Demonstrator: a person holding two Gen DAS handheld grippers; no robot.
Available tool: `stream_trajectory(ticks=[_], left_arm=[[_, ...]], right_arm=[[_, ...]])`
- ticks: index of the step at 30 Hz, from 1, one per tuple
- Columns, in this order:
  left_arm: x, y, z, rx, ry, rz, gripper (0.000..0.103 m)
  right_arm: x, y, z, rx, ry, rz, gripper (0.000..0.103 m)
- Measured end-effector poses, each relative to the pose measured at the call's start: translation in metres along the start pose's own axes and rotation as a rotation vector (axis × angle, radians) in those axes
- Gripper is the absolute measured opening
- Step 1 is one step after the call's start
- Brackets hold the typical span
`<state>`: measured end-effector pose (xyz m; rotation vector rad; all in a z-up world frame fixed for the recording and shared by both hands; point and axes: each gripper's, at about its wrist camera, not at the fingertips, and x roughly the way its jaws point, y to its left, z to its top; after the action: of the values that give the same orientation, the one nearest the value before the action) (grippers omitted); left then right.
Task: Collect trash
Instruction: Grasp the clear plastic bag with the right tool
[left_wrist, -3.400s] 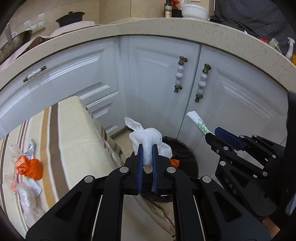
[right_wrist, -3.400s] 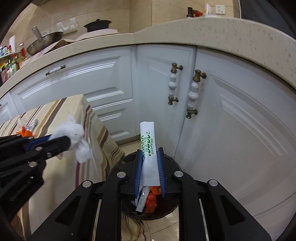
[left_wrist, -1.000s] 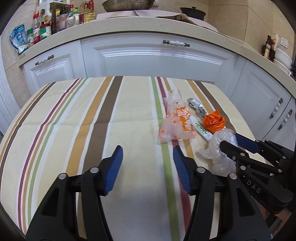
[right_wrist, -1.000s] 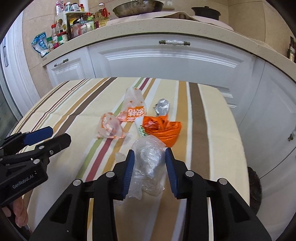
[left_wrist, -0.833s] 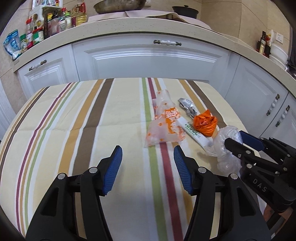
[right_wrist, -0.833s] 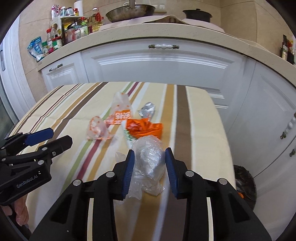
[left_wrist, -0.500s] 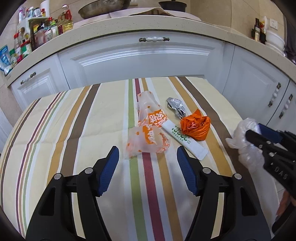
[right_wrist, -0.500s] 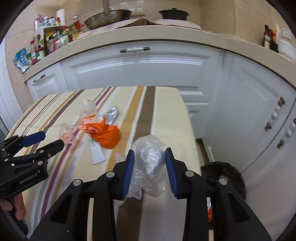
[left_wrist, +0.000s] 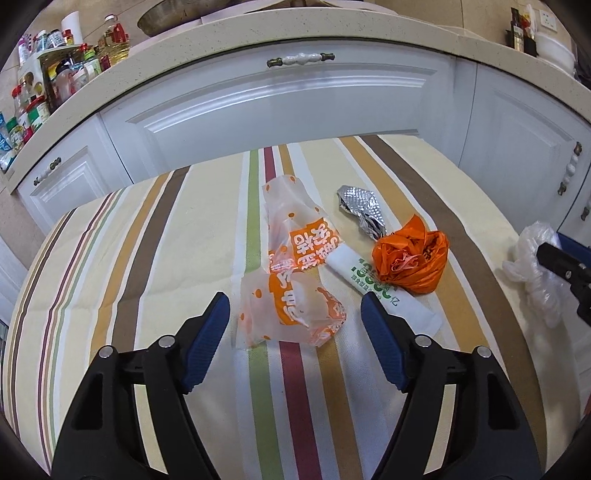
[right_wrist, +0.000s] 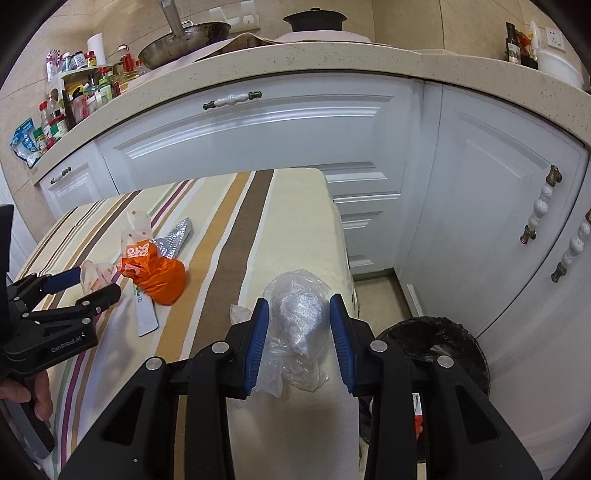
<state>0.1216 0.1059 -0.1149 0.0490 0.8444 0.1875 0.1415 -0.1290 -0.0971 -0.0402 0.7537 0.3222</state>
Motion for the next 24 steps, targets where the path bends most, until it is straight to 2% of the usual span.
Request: stream_trajectory(ticks=[1, 3, 10, 24], left_arm=[[0.002, 0.000, 0.000, -0.002, 0.009, -0.007, 0.059], [0.006, 0.001, -0.001, -0.005, 0.026, -0.013, 0.056], [0.007, 0.006, -0.004, 0.011, 0.008, -0.010, 0.045], [-0.008, 0.009, -0.008, 0.003, -0.008, -0.021, 0.043]], right_arm=[[-0.001, 0.000, 0.000, -0.007, -0.002, -0.005, 0.035], [-0.001, 0.000, 0.001, -0.009, -0.004, -0.004, 0.035], [0.001, -0.004, 0.000, 0.004, 0.000, 0.007, 0.035], [-0.003, -0.004, -0.003, 0.005, -0.006, -0.011, 0.035]])
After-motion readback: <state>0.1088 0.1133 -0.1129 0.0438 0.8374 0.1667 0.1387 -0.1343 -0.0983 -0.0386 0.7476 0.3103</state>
